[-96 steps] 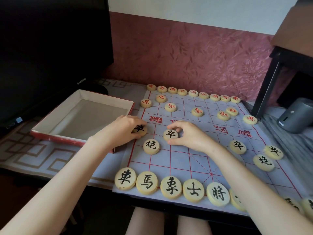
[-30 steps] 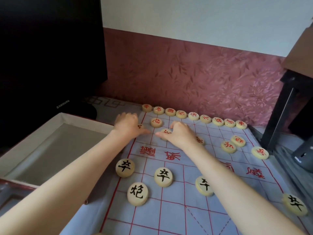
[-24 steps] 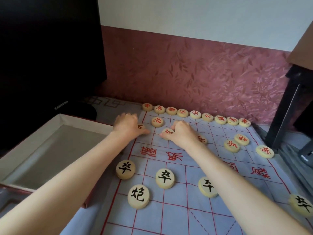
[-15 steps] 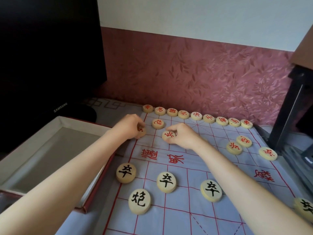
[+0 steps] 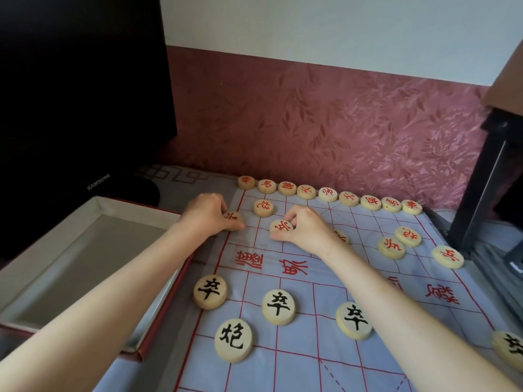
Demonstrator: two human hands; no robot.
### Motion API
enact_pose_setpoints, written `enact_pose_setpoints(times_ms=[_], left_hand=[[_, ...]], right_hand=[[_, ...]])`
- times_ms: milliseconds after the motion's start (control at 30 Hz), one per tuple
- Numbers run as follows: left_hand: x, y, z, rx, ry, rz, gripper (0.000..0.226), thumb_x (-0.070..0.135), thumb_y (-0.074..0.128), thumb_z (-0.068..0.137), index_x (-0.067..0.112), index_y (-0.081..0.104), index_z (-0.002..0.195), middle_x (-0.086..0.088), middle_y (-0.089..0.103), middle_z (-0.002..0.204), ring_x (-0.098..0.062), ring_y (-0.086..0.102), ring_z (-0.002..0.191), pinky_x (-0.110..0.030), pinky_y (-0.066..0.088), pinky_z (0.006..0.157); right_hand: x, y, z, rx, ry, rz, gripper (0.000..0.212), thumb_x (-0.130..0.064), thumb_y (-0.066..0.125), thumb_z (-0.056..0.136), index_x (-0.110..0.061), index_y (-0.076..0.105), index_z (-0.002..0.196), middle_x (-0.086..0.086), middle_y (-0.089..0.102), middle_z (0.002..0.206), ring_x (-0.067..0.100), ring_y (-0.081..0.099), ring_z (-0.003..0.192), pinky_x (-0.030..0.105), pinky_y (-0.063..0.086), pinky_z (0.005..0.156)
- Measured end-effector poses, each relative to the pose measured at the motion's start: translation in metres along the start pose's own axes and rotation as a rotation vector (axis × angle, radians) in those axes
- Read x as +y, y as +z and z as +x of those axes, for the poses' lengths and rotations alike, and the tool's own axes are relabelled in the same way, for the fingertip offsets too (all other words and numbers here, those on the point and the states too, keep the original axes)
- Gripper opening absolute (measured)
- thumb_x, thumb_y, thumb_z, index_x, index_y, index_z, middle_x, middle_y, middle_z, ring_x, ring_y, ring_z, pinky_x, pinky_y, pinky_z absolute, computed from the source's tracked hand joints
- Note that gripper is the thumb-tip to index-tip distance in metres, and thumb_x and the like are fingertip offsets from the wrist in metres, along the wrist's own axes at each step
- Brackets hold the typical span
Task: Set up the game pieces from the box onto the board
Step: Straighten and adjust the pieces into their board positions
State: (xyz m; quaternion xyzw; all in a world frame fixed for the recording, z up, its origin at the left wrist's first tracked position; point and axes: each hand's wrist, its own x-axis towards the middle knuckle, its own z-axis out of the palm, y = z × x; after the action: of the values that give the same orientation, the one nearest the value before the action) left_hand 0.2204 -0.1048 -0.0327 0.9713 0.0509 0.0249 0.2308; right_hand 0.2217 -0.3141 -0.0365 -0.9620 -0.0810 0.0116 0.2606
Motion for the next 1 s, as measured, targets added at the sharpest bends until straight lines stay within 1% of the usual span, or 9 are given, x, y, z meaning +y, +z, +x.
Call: enact_pose_setpoints(times_ms=[67,200,367,433,500,600,700,833,1000], left_hand=[[-0.0006,-0.0004,-0.0005,-0.021,0.027,-0.028,0.052,0.047,0.079,0.063,0.019,0.063,0.103,0.000,0.065,0.102,-0.017,0.059,0.094,-0.032,0.051,0.079],[0.0006,-0.0007,-0.0006,-0.112,0.120,-0.075,0.051,0.025,0.076,0.073,0.018,0.060,0.121,-0.001,0.063,0.117,-0.016,0.058,0.106,-0.029,0.047,0.090],[-0.0052,-0.0017,0.0036,-0.190,0.193,-0.076,0.052,0.011,0.075,0.074,0.019,0.059,0.123,0.000,0.061,0.123,-0.015,0.056,0.111,-0.032,0.046,0.098],[-0.0067,-0.0016,0.0032,-0.187,0.209,-0.074,0.055,0.010,0.074,0.074,0.018,0.056,0.126,0.000,0.059,0.125,-0.015,0.055,0.113,-0.031,0.045,0.099],[-0.0075,-0.0011,0.0024,-0.184,0.216,-0.091,0.064,0.012,0.076,0.072,0.016,0.051,0.130,-0.001,0.057,0.128,-0.016,0.054,0.115,-0.030,0.044,0.100],[-0.0082,-0.0009,0.0012,-0.168,0.193,-0.138,0.073,0.025,0.082,0.066,0.015,0.049,0.130,-0.002,0.058,0.125,-0.015,0.055,0.112,-0.032,0.045,0.099],[-0.0077,0.0018,0.0009,-0.125,0.167,-0.130,0.068,0.033,0.082,0.064,0.016,0.055,0.124,-0.001,0.060,0.120,-0.016,0.057,0.108,-0.034,0.048,0.096],[-0.0081,0.0040,0.0013,-0.102,0.153,-0.131,0.057,0.030,0.082,0.064,0.018,0.060,0.116,0.000,0.063,0.115,-0.015,0.058,0.102,-0.032,0.049,0.091],[-0.0086,0.0019,0.0030,-0.142,0.185,-0.116,0.055,0.027,0.082,0.066,0.018,0.061,0.116,0.000,0.064,0.114,-0.015,0.059,0.103,-0.034,0.049,0.094]], right_hand=[[0.0014,0.0006,0.0014,-0.032,-0.005,0.032,0.049,-0.036,0.076,0.072,-0.018,0.058,0.113,0.001,0.058,0.113,0.018,0.055,0.102,0.031,0.044,0.078],[0.0023,-0.0006,0.0005,-0.108,-0.031,0.081,0.051,-0.023,0.072,0.078,-0.021,0.055,0.126,0.001,0.058,0.123,0.017,0.054,0.108,0.026,0.041,0.082],[0.0031,-0.0004,-0.0009,-0.126,-0.028,0.102,0.053,-0.018,0.068,0.079,-0.024,0.052,0.129,0.002,0.056,0.127,0.017,0.054,0.111,0.028,0.045,0.087],[0.0032,-0.0009,-0.0017,-0.135,-0.031,0.092,0.054,-0.018,0.067,0.079,-0.024,0.050,0.130,0.002,0.054,0.127,0.017,0.053,0.111,0.027,0.044,0.085],[0.0026,-0.0015,-0.0029,-0.132,-0.039,0.096,0.058,-0.020,0.068,0.079,-0.020,0.048,0.133,0.001,0.053,0.130,0.017,0.052,0.114,0.025,0.042,0.087],[0.0012,-0.0012,-0.0044,-0.091,-0.049,0.076,0.065,-0.029,0.074,0.075,-0.014,0.047,0.132,0.002,0.049,0.130,0.018,0.048,0.118,0.028,0.041,0.092],[0.0008,0.0003,-0.0047,-0.059,-0.047,0.048,0.061,-0.031,0.077,0.073,-0.012,0.052,0.125,0.004,0.051,0.124,0.019,0.048,0.116,0.033,0.043,0.095],[0.0021,0.0024,-0.0027,-0.045,-0.046,0.048,0.052,-0.026,0.075,0.074,-0.013,0.055,0.121,0.003,0.054,0.120,0.019,0.050,0.112,0.033,0.045,0.092],[0.0044,0.0034,-0.0012,-0.043,-0.051,0.059,0.052,-0.024,0.075,0.074,-0.013,0.057,0.121,0.003,0.055,0.119,0.018,0.052,0.110,0.030,0.044,0.090]])
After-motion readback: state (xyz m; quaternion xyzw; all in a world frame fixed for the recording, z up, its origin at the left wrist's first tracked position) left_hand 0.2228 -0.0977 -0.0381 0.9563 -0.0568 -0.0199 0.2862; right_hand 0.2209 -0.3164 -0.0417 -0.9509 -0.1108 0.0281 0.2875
